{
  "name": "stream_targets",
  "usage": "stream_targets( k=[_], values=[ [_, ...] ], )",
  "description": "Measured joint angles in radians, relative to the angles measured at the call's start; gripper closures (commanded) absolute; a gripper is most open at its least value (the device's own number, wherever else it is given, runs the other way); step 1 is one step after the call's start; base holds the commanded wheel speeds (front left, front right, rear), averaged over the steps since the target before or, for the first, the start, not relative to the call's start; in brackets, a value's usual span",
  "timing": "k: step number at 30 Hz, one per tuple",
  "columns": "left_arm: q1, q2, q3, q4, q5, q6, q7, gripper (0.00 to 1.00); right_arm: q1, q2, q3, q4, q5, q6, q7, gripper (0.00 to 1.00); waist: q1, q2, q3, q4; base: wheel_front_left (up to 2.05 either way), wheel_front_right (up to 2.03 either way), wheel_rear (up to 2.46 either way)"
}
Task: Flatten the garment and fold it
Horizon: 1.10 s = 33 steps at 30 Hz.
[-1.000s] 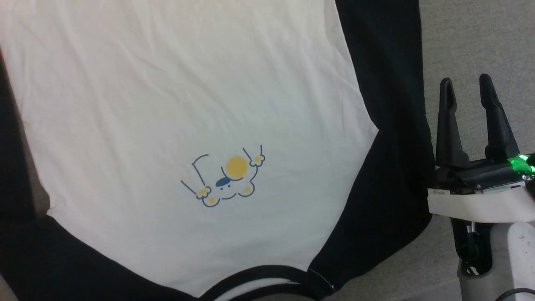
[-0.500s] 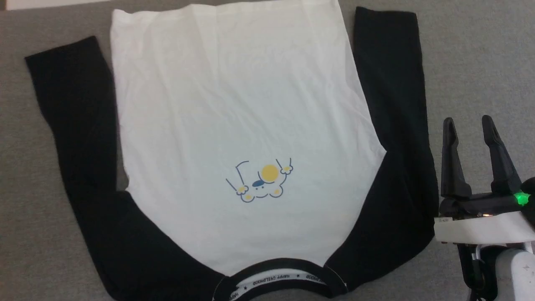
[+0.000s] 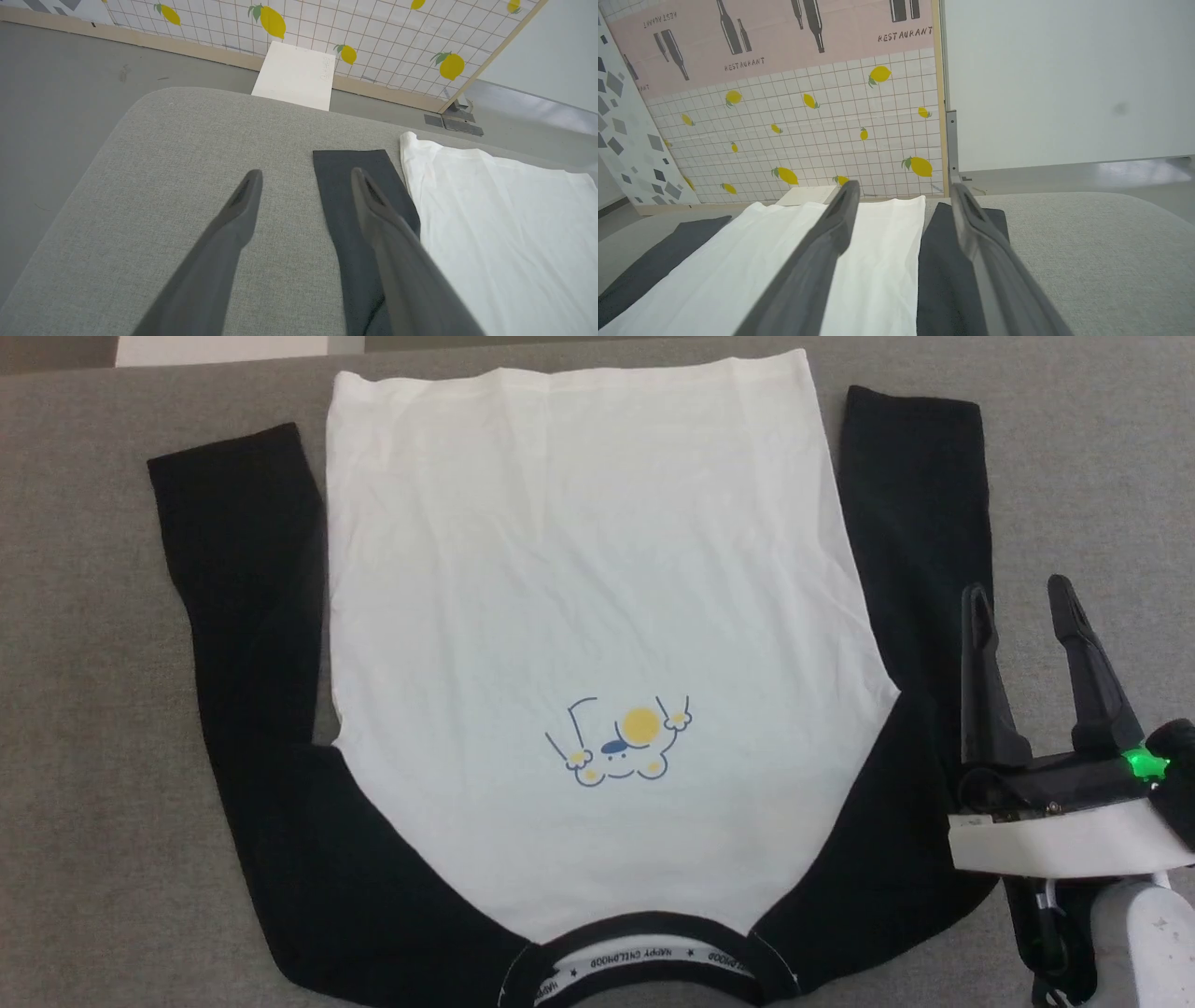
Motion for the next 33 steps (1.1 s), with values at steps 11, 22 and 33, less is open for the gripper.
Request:
stream_targets(
  k=[11, 22, 33],
  values=[
    [-0.192, 0.113, -0.074, -0.017, 0.058, 0.123, 0.287, 0.00, -0.088, 0.000, 0.052, 0.026, 0.082, 0.000, -0.060, 0.00, 0.0000, 0.0000, 0.133, -0.094, 0.00, 0.00, 0.00],
    [-0.222, 0.211, -0.094, -0.047, 0.113, 0.267, 0.558, 0.00, -0.130, 0.000, 0.070, 0.055, 0.165, 0.000, -0.071, 0.00, 0.0001, 0.0001, 0.303, -0.260, 0.00, 0.00, 0.00],
    [-0.145, 0.304, 0.007, -0.177, 0.165, 0.326, 0.531, 0.00, -0.140, -0.001, 0.071, 0.055, 0.173, 0.000, -0.071, 0.00, 0.0001, 0.0000, 0.372, -0.296, 0.00, 0.00, 0.00]
  ],
)
